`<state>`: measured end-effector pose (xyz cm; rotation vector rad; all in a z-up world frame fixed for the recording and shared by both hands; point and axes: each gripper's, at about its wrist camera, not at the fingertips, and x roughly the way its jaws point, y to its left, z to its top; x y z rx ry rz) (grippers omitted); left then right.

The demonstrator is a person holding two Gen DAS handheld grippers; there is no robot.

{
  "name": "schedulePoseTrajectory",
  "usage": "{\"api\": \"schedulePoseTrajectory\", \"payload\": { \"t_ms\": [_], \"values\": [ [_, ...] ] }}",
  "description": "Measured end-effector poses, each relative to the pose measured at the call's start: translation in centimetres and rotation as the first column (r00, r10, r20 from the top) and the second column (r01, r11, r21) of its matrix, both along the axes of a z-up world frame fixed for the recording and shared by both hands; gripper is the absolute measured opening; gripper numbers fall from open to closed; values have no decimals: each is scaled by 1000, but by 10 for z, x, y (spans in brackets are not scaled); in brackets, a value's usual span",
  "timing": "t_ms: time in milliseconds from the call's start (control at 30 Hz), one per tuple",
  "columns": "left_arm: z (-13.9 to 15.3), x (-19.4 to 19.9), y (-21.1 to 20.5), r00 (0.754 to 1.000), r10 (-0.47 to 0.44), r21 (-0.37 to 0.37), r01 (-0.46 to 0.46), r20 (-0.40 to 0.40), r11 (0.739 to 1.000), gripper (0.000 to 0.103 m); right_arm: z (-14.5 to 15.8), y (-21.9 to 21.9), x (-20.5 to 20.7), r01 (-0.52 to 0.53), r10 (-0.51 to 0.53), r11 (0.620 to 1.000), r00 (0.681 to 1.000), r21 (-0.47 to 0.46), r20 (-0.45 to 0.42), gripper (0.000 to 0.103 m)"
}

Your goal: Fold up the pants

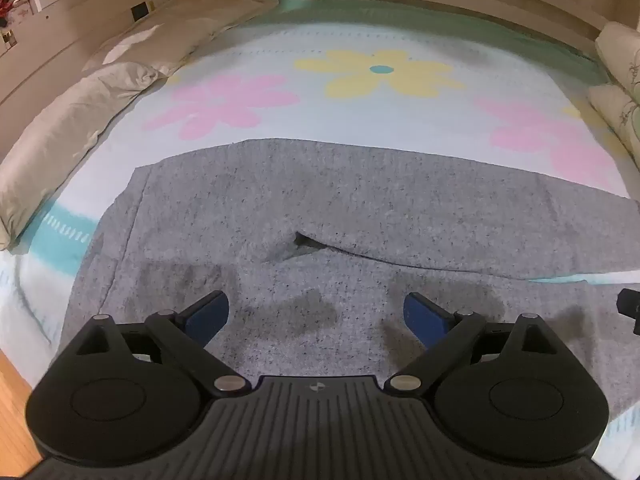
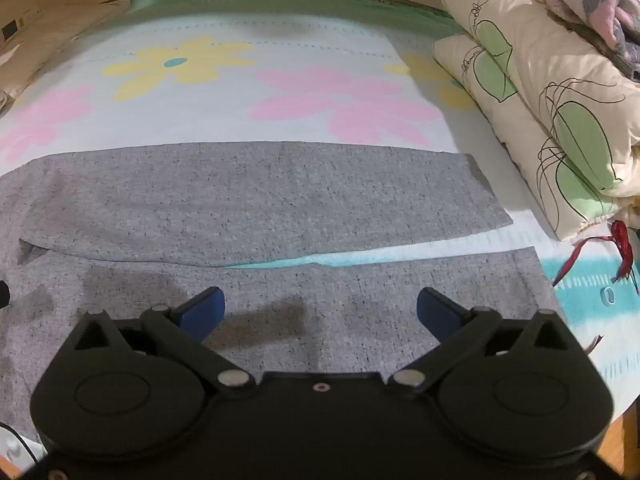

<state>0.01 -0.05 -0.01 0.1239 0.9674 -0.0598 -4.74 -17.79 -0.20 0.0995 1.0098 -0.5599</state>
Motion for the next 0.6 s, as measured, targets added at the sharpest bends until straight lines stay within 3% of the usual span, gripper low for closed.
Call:
{"api": "schedulePoseTrajectory", "payload": {
  "t_ms": [600],
  "values": [
    [-1, 0, -4, 1000, -23, -14, 23, -11, 1000, 95, -1, 0, 1, -7, 7, 1000, 1000, 5, -10, 102]
  ]
}}
